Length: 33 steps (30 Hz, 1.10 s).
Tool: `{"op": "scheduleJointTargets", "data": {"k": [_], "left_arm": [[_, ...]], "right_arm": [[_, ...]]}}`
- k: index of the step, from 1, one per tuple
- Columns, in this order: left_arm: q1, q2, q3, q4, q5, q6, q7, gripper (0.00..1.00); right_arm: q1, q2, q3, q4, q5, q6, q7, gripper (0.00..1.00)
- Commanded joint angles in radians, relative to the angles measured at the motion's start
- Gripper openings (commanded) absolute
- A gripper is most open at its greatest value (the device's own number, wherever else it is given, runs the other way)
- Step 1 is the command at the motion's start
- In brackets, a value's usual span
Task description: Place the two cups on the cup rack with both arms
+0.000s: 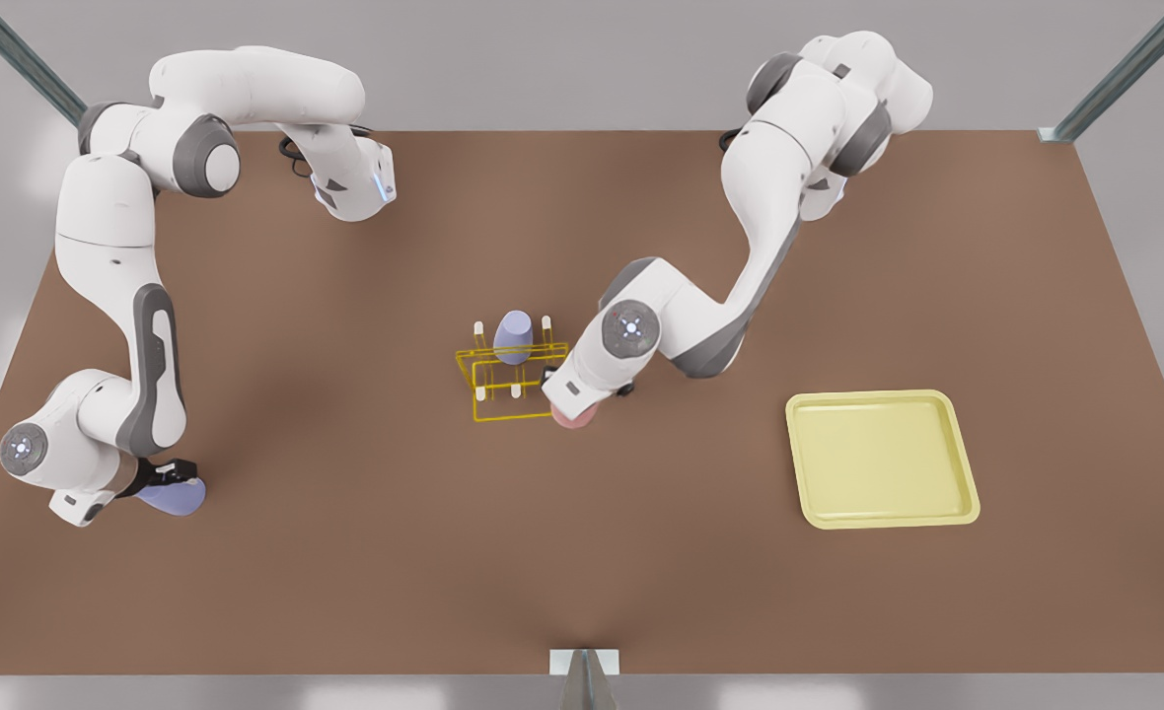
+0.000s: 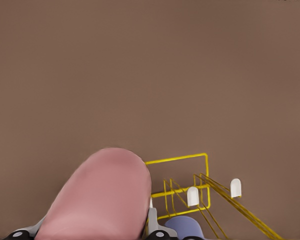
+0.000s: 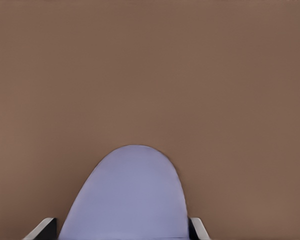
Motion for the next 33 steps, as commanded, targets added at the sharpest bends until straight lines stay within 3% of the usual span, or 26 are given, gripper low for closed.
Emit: {"op": "scheduleJointTargets", "data": {"k": [1,12,14,19,21,23,26,28,29,30,33], "left_arm": [[-0.007,-0.003,-0.004,0.002,-0.004,-0.013,-0.453,0.81],[-0.079,0.048,0.002,-0.008,0.013,0.047,-0.503,0.81],[-0.080,0.057,0.002,-0.008,0.023,0.047,-0.505,1.00],[-0.079,0.051,0.002,-0.007,0.020,0.009,-0.509,1.00],[0.051,-0.088,0.007,0.005,0.034,-0.330,-0.400,1.00],[0.300,-0.198,0.007,0.005,0.074,-0.487,-0.045,1.00],[0.546,-0.201,0.005,0.033,0.161,-0.514,0.357,1.00],[0.596,-0.205,0.002,0.025,0.201,-0.519,0.445,1.00],[0.587,-0.375,0.007,-0.199,0.209,-0.433,0.564,1.00],[0.593,-0.567,0.007,-0.501,0.198,-0.202,0.603,1.00],[0.596,-0.534,0.004,-0.453,0.178,-0.295,0.604,1.00]], "right_arm": [[0.000,-0.001,0.000,0.003,0.002,-0.002,0.000,0.99],[0.007,0.010,0.000,0.022,0.013,0.011,0.002,1.00],[0.009,0.010,0.000,0.019,0.013,0.011,0.002,1.00],[0.007,0.010,0.000,0.012,0.013,0.010,0.002,0.99],[0.007,0.010,0.000,0.013,0.011,0.010,0.002,0.89],[0.007,0.010,0.000,0.013,0.011,0.010,0.002,0.85],[0.009,0.005,0.000,0.018,0.011,-0.001,-0.003,0.80],[0.009,0.000,0.000,0.018,0.011,-0.006,-0.006,0.80],[0.007,-0.001,0.001,0.019,0.010,-0.013,-0.006,0.80],[0.009,-0.004,0.003,0.019,0.010,-0.019,-0.006,0.80],[0.009,-0.041,0.057,0.027,0.007,-0.091,-0.008,0.81]]}}
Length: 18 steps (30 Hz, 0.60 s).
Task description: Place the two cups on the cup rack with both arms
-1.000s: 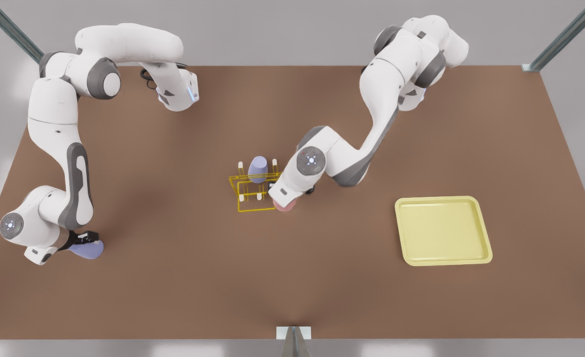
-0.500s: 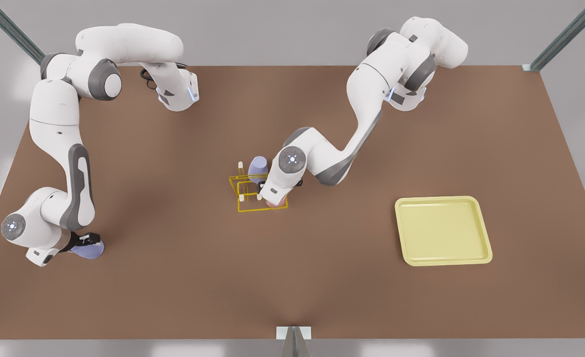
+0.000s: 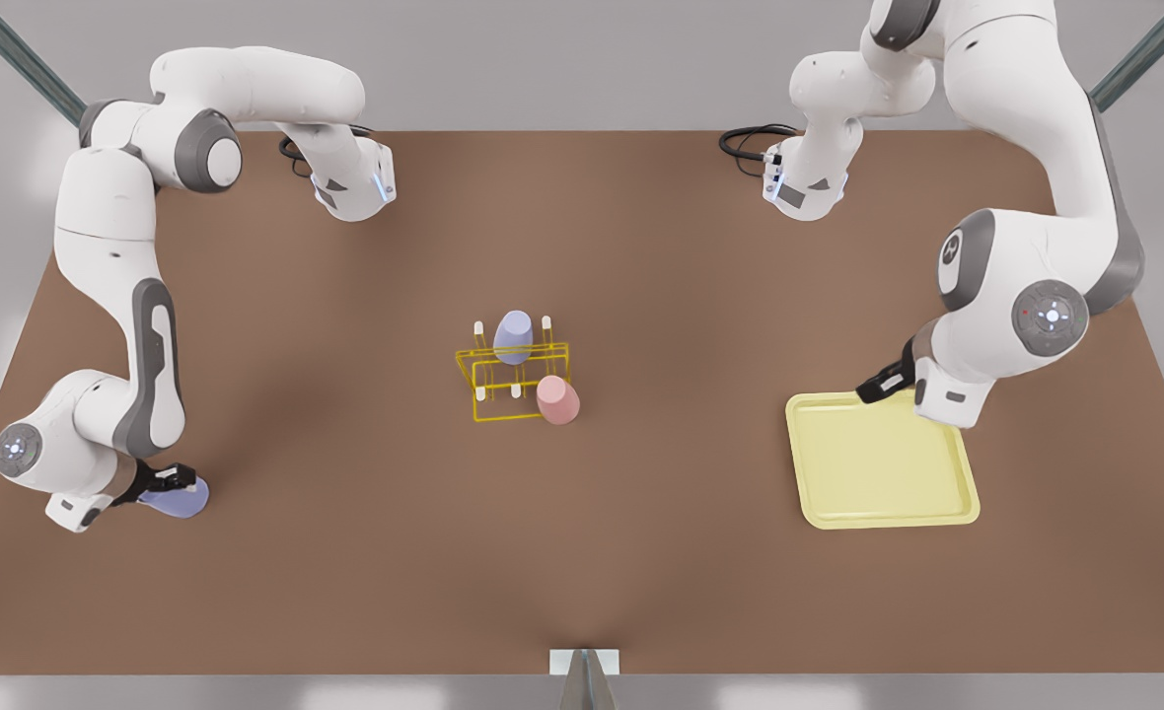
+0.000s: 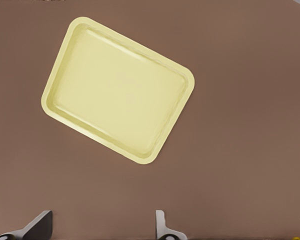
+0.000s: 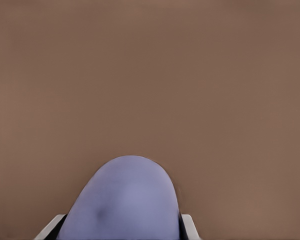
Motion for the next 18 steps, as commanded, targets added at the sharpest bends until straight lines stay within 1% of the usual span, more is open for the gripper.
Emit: {"op": "scheduleJointTargets", "data": {"k": [1,3,4,6,9,11,15,18], "left_arm": [[0.005,-0.010,0.000,-0.014,0.005,0.025,0.567,1.00],[0.003,-0.010,-0.001,-0.015,0.004,0.019,0.570,1.00],[0.011,-0.010,0.000,-0.014,0.006,0.022,0.570,1.00],[0.022,-0.007,0.000,-0.015,0.003,0.023,0.570,1.00],[0.022,-0.007,-0.001,-0.015,-0.012,0.025,0.570,1.00],[0.022,-0.005,-0.001,-0.015,-0.015,0.023,0.570,1.00],[0.023,-0.004,-0.001,-0.018,-0.015,0.020,0.570,1.00],[0.023,-0.004,-0.001,-0.017,-0.015,0.020,0.570,1.00]], "right_arm": [[0.001,-0.018,0.032,0.002,-0.004,-0.070,-0.003,0.81],[0.004,-0.033,0.114,0.005,-0.006,-0.098,-0.003,0.81],[0.019,-0.035,0.126,0.022,-0.006,-0.124,-0.004,0.81],[0.026,-0.038,0.198,0.042,-0.006,-0.163,-0.001,0.81],[0.033,-0.040,0.322,0.060,-0.009,-0.222,0.000,0.81],[0.082,-0.041,0.381,0.077,-0.009,-0.236,0.000,0.81],[0.228,-0.041,0.408,0.142,-0.004,-0.240,0.002,0.81],[0.234,-0.043,0.483,0.149,-0.006,-0.303,0.023,0.82]]}}
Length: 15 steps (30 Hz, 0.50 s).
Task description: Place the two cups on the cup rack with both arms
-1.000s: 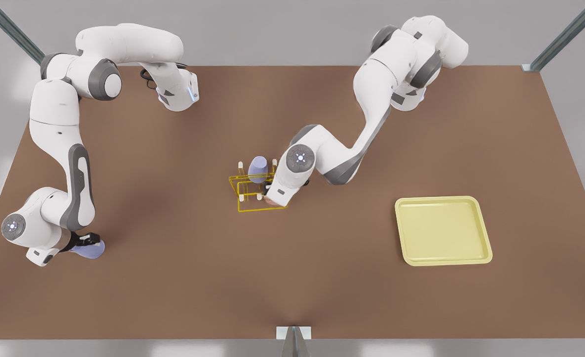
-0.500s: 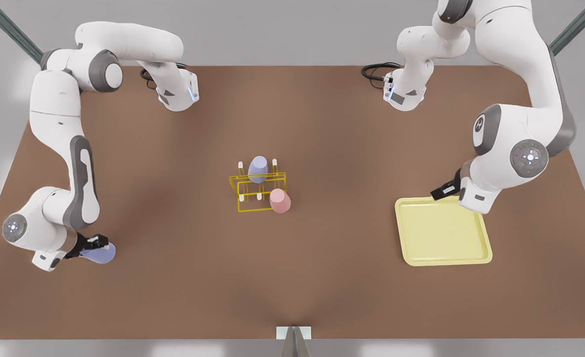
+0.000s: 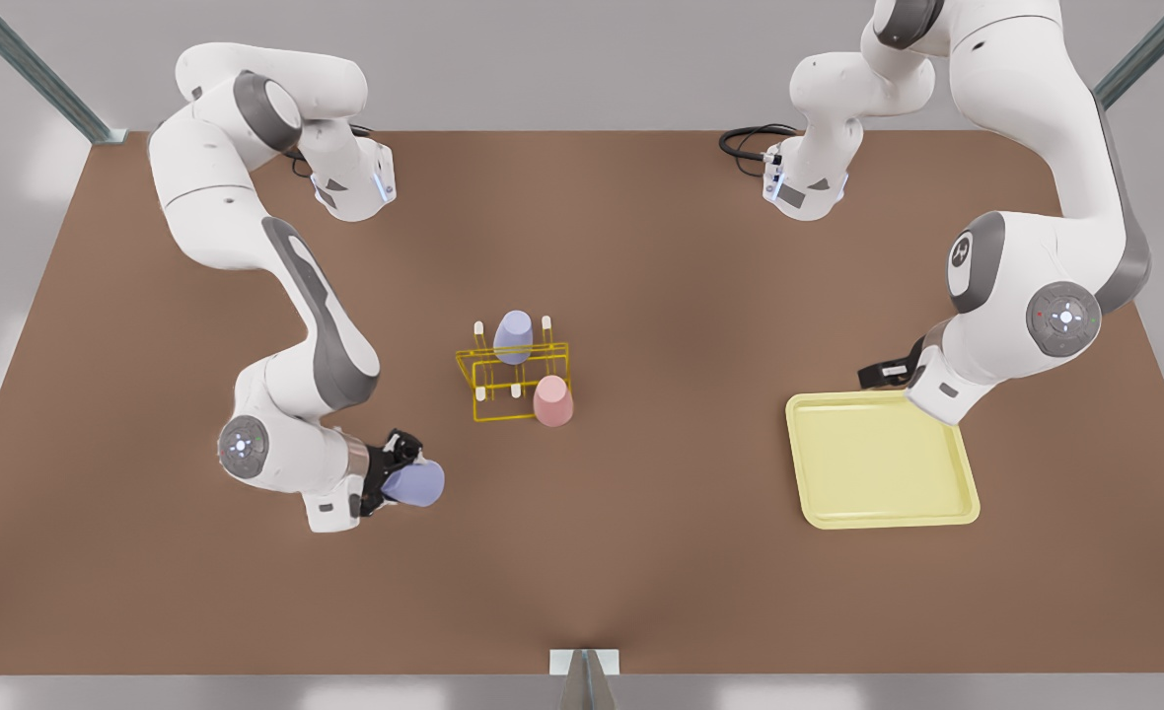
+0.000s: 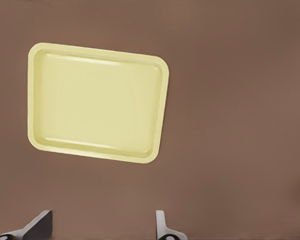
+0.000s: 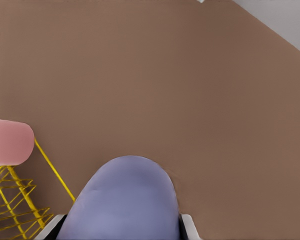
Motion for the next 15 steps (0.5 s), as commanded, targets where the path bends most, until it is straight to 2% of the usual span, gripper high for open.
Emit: {"op": "scheduleJointTargets", "data": {"k": [1,6,15], "left_arm": [[0.001,0.000,0.000,0.001,-0.001,0.002,0.210,1.00],[0.013,0.025,-0.005,0.012,-0.057,0.005,0.210,1.00],[-0.001,0.036,-0.006,0.012,-0.057,0.039,0.210,1.00]], "right_arm": [[0.003,-0.011,0.021,0.012,-0.002,-0.104,0.023,0.82],[0.021,-0.052,0.067,0.057,-0.003,-0.266,0.046,0.82],[0.112,-0.066,0.073,0.037,-0.011,-0.338,0.046,0.82]]}}
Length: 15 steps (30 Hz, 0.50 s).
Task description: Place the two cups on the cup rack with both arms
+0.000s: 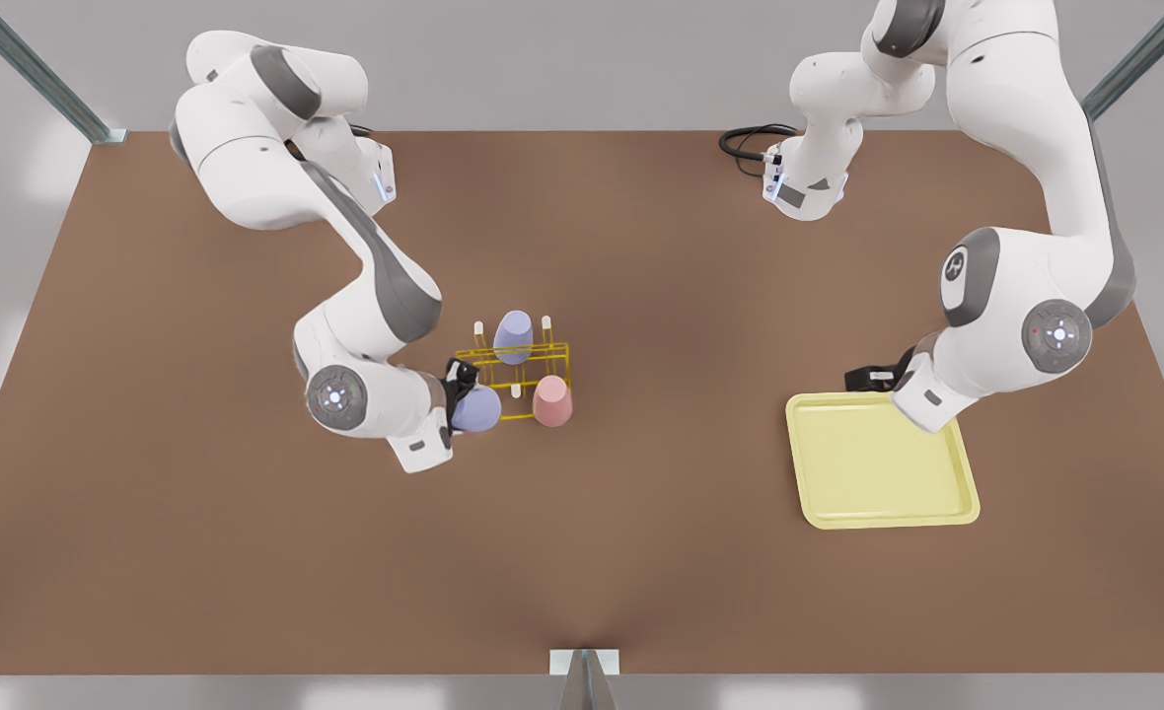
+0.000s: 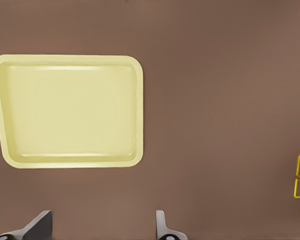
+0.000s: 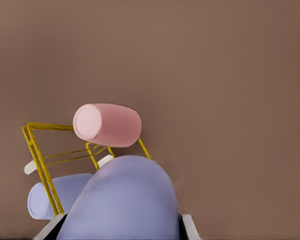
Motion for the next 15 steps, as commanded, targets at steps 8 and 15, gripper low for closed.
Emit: {"op": "scheduleJointTargets", "data": {"k": [8,15], "left_arm": [[-0.004,-0.001,-0.013,0.008,-0.001,0.008,0.090,1.00],[-0.007,0.001,-0.013,0.008,-0.001,0.011,0.088,1.00]], "right_arm": [[0.028,0.008,-0.005,-0.021,-0.034,-0.125,0.025,0.82],[0.048,0.025,-0.012,-0.021,-0.058,-0.118,0.053,0.83]]}}
